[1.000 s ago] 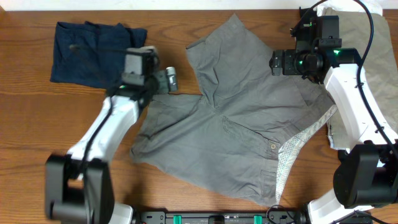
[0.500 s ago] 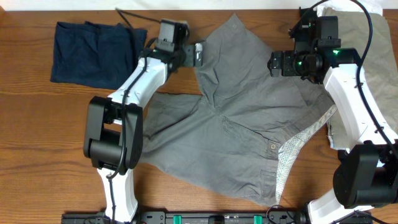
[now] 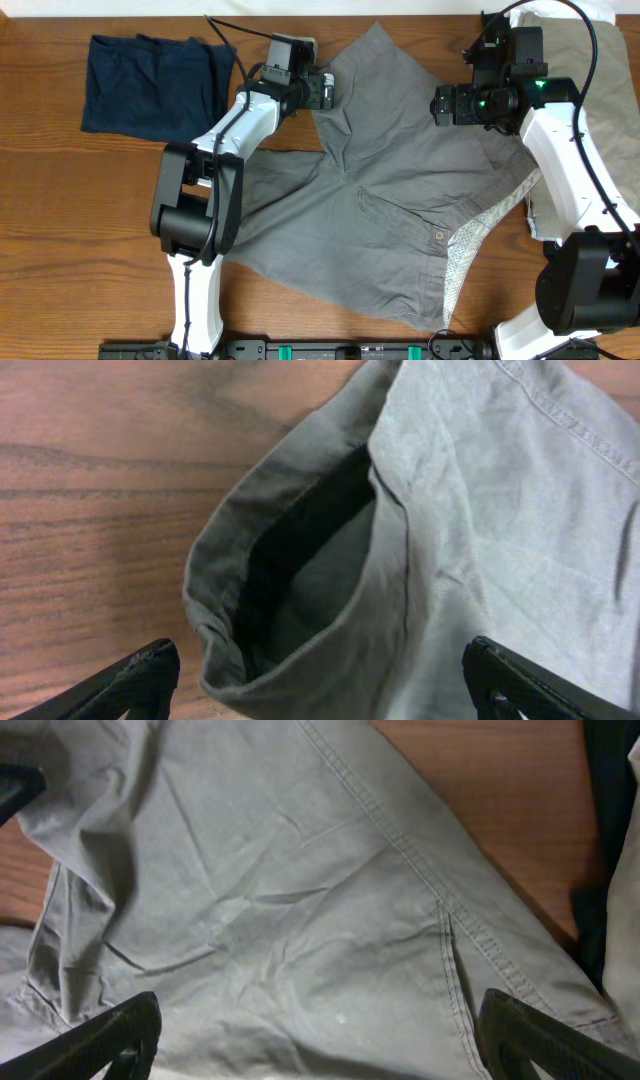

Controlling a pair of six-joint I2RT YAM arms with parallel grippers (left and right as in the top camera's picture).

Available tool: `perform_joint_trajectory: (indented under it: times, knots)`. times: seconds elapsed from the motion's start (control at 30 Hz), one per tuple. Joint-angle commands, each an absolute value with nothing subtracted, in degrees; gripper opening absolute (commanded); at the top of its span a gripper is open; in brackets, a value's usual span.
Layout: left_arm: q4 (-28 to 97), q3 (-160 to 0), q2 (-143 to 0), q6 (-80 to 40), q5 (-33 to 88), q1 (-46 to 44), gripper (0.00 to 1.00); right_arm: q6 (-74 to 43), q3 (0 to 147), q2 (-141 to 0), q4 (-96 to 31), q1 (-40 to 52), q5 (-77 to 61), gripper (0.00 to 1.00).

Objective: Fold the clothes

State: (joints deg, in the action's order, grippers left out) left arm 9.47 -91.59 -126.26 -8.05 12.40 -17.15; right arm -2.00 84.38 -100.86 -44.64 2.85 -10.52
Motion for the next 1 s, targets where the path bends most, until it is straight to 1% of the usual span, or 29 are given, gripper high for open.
perform_joint_trajectory:
  times: [0.0, 0.03, 0.1, 0.13, 0.17, 0.23, 0.3, 0.37, 0.47, 0.5, 0.53, 0.7, 0.97]
  knots:
    - [7.6, -92.2, -127.5, -6.9, 11.2, -16.8, 0.91, -0.4, 85.4, -101.2, -45.2, 3.3, -10.7, 0.99]
    - [6.9, -92.2, -127.7, -6.9, 11.2, -16.8, 0.89, -0.3, 85.4, -101.2, -45.3, 3.3, -10.7, 0.99]
    - [5.3, -92.2, -127.9, -7.1, 11.4, -16.9, 0.77, -0.3, 85.4, -101.2, -45.4, 3.3, -10.8, 0.99]
    - [4.5, -92.2, -128.0, -7.1, 11.6, -16.9, 0.69, -0.3, 85.4, -101.2, -45.4, 3.3, -10.8, 0.99]
    - [3.4, -92.2, -128.1, -7.1, 11.6, -17.0, 0.63, -0.3, 85.4, -101.2, -45.4, 3.3, -10.8, 0.99]
    - [2.0, -92.2, -128.2, -7.1, 11.6, -17.1, 0.61, -0.3, 85.4, -101.2, -45.5, 3.3, -10.8, 0.99]
    - [1.4, -92.2, -128.3, -7.1, 11.6, -17.1, 0.55, -0.3, 85.4, -101.2, -45.6, 3.3, -10.8, 0.99]
    - [1.6, -92.1, -128.3, -7.1, 11.5, -17.1, 0.42, -0.3, 85.4, -101.2, -45.7, 3.3, -10.8, 0.99]
    - [3.7, -92.1, -128.2, -7.1, 9.2, -16.6, 0.13, -0.3, 85.4, -101.2, -45.7, 3.3, -10.8, 0.99]
    - [4.7, -92.1, -128.2, -7.4, 8.2, -16.1, 0.07, -0.3, 85.4, -101.2, -45.7, 3.3, -10.8, 0.99]
    - [5.6, -92.1, -128.0, -7.8, 7.8, -15.5, 0.06, -0.3, 85.4, -101.2, -45.7, 3.4, -10.8, 0.99]
    - [13.1, -92.1, -126.1, -9.4, 7.8, -10.5, 0.06, -0.3, 85.4, -101.2, -45.6, 3.4, -10.8, 0.99]
    - [20.2, -92.1, -120.5, -10.3, 7.9, 0.3, 0.07, -0.3, 85.4, -101.3, -44.0, 3.8, -10.9, 0.99]
